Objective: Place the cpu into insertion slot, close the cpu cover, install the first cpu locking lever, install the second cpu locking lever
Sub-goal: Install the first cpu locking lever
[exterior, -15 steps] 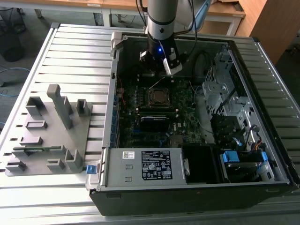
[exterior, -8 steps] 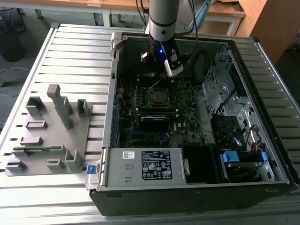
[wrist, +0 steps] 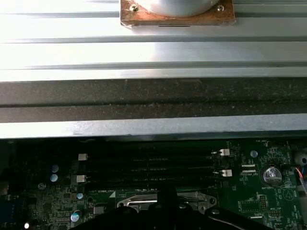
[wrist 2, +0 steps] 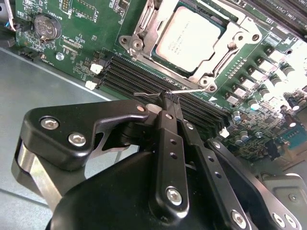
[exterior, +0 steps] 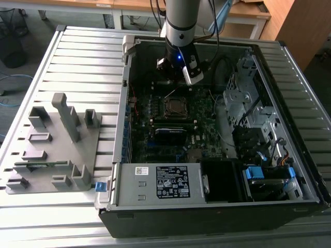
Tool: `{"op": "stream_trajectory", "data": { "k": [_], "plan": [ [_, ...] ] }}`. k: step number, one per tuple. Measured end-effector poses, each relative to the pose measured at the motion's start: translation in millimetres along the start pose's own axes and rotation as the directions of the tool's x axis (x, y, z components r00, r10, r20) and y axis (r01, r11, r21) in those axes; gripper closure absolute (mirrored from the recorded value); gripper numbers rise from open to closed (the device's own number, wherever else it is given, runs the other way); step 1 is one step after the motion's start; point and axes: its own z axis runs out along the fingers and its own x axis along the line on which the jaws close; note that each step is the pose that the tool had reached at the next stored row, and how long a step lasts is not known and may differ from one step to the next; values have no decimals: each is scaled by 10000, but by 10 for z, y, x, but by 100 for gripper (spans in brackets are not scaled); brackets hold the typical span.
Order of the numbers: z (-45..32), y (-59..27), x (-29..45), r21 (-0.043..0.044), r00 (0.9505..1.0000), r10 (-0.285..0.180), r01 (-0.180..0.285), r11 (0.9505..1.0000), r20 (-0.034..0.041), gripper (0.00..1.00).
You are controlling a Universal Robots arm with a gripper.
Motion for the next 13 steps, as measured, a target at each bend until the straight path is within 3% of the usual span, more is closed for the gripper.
{"op": "stream_trajectory", "data": {
  "k": [13],
  "plan": [
    [41,38,4,-2,10000,-2,2,10000,0,89]
  ]
}}
